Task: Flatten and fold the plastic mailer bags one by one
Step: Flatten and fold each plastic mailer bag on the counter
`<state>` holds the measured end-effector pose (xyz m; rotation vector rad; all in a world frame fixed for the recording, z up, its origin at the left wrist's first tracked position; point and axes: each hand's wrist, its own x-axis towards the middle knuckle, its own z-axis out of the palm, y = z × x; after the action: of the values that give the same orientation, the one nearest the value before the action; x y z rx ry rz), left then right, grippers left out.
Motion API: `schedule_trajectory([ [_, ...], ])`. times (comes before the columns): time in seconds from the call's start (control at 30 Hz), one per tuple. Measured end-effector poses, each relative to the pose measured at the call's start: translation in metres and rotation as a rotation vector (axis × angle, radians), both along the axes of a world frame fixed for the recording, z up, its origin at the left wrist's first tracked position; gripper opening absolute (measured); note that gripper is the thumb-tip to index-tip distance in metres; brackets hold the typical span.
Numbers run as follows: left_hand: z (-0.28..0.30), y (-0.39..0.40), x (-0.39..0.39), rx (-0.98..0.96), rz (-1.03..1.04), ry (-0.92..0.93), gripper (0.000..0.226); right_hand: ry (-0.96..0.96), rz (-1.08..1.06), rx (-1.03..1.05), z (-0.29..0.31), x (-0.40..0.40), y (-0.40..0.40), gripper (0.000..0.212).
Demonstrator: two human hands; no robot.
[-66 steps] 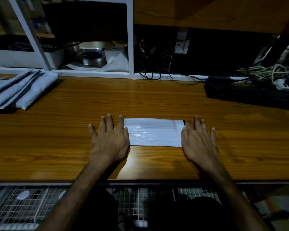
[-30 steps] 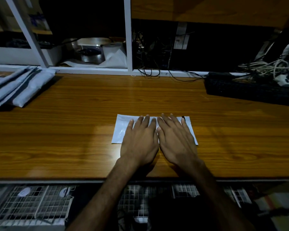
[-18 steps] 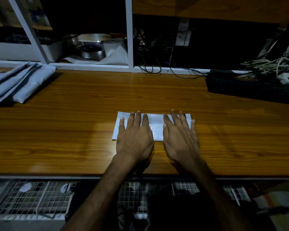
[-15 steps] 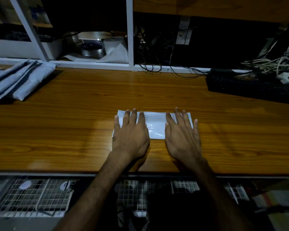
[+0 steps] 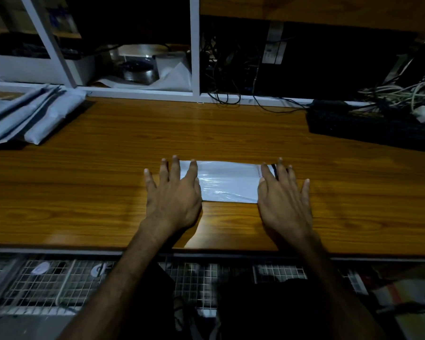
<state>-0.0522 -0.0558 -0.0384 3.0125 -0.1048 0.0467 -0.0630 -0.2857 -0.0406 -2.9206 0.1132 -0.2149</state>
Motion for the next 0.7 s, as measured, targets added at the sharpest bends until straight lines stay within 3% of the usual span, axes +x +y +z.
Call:
schedule_trajectory([
  [0.7,0.005,0.021,-0.006,0.017,0.067,0.025,0.058,0.028,-0.057,-0.010,0.000,-0.002,-0.029,0.056],
])
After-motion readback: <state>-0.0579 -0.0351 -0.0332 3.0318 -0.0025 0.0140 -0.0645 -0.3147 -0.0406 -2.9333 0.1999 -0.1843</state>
